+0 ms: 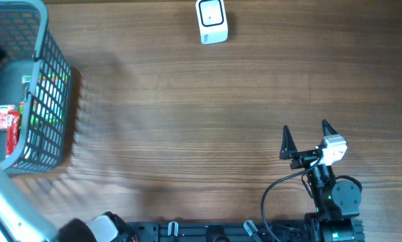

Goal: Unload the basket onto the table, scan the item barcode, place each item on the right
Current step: 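Move the left gripper into the grey basket toward the green snack bag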

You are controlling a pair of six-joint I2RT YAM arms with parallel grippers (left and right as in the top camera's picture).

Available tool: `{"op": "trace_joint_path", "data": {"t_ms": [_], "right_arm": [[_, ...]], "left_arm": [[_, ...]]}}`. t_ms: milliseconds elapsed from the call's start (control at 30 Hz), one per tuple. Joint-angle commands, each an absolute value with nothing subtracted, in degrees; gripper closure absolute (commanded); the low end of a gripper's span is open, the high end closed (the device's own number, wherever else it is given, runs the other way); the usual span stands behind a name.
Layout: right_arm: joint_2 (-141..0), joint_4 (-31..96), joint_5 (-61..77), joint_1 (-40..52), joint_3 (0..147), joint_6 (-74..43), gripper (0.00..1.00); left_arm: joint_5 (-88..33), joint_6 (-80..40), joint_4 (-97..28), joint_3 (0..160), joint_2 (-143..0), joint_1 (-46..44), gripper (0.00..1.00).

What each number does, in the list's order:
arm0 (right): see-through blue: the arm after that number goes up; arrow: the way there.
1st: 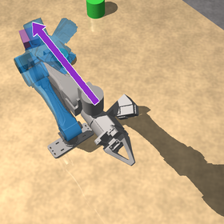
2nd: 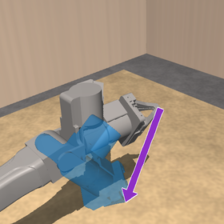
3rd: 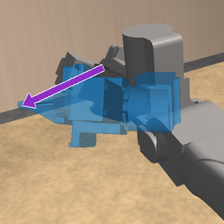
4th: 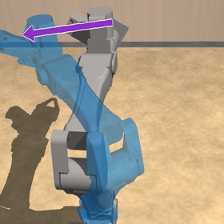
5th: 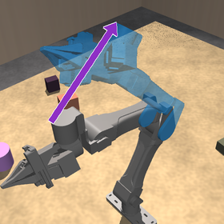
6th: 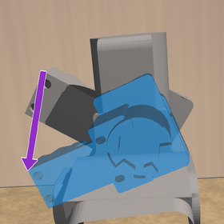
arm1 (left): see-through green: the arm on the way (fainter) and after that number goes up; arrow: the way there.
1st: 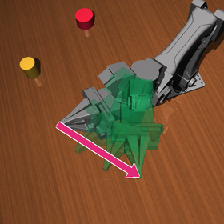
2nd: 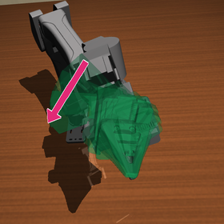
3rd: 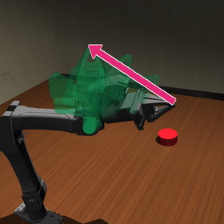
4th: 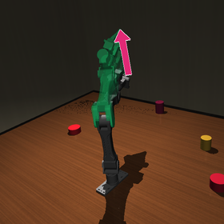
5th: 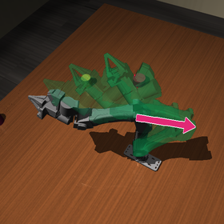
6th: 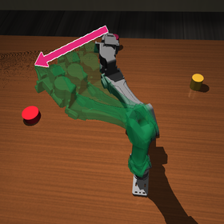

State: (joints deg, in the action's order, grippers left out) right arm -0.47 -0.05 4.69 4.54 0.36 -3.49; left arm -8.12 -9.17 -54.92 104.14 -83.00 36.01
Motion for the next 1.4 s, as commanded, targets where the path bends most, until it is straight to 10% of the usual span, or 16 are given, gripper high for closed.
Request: {"op": "trace_joint_path", "data": {"t_ms": [0, 1367], "right_arm": [[-0.2, -0.3, 5.4, 4.8, 0.3, -4.5, 0.00], [-0.2, -0.3, 5.4, 4.8, 0.3, -4.5, 0.00]], "left_arm": [[-7.8, -7.5, -54.2, 105.2, -88.9, 42.2, 0.00], [-10.4, 31.4, -58.6, 104.1, -121.8, 34.4, 0.00]]}}
